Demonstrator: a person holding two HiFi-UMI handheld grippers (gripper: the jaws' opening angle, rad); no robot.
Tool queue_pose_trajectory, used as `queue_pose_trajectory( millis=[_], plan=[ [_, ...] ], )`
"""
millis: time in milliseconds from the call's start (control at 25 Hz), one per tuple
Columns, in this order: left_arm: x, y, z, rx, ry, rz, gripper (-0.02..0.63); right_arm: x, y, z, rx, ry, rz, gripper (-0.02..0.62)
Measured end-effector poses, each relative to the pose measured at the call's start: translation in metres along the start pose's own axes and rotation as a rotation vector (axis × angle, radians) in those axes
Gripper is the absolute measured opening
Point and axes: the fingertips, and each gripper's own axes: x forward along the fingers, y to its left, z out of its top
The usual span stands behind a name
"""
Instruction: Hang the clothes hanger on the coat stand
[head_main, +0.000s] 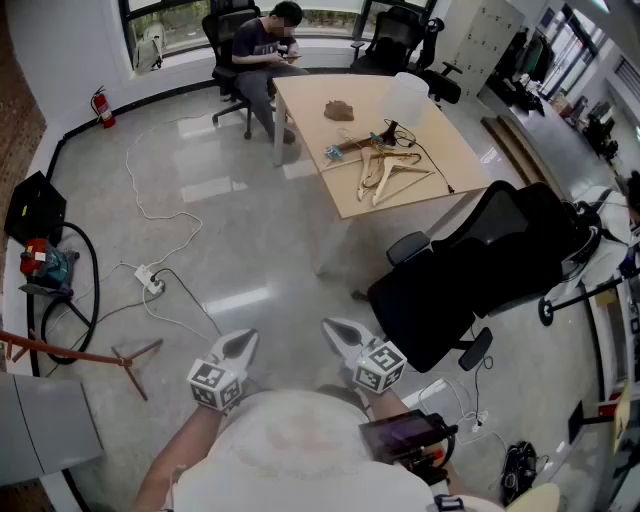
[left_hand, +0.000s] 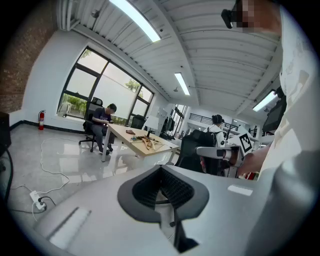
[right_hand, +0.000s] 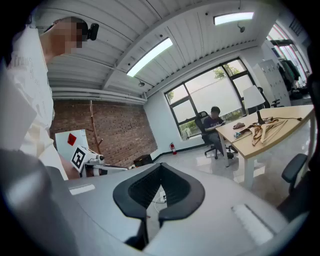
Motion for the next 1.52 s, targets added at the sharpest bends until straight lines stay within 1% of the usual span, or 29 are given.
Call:
queue_pose_trajectory(
  millis=[120, 240, 520, 680, 880, 920, 1120, 1360, 1520],
  plan=[
    [-0.002, 0.002, 0.004, 0.004, -0.006, -0.003, 0.002, 0.002, 0.008, 0.009, -0.017, -0.015, 0.018, 0.012],
    [-0.003, 0.001, 0.008, 0.007, -0.02, -0.006, 0.002, 0.003, 0.01, 0.012, -0.047, -0.016, 0.012, 0.012],
    [-0.009, -0.003, 0.017, 0.012, -0.039, -0.012, 0.002, 0.008, 0.006, 0.018, -0.026, -0.046, -0.007, 0.011],
    [-0.009, 0.004, 0.02, 0.005, -0.046, -0.001, 0.002, 0.012, 0.007, 0.02, -0.028, -0.036, -0.008, 0.011],
    [-0.004, 0.002, 0.017, -0.014, -0.045, -0.005, 0.002, 0.011, 0.002, 0.013, -0.081, 0.024, -0.051, 0.012],
    [-0.001, 0.0, 0.015, -0.017, -0.038, -0.01, 0.002, 0.01, -0.001, 0.011, -0.08, 0.03, -0.065, 0.012],
    [0.019, -0.012, 0.0, -0.035, 0.015, -0.04, 0.002, -0.004, -0.025, 0.003, -0.009, 0.025, -0.133, 0.011],
    [0.059, -0.02, -0.003, -0.009, 0.089, -0.064, 0.002, -0.001, -0.059, 0.004, -0.002, 0.022, -0.113, 0.012],
    [0.103, -0.031, 0.012, -0.004, 0.105, -0.077, 0.002, -0.002, -0.094, 0.014, -0.037, 0.026, -0.105, 0.014]
  ],
)
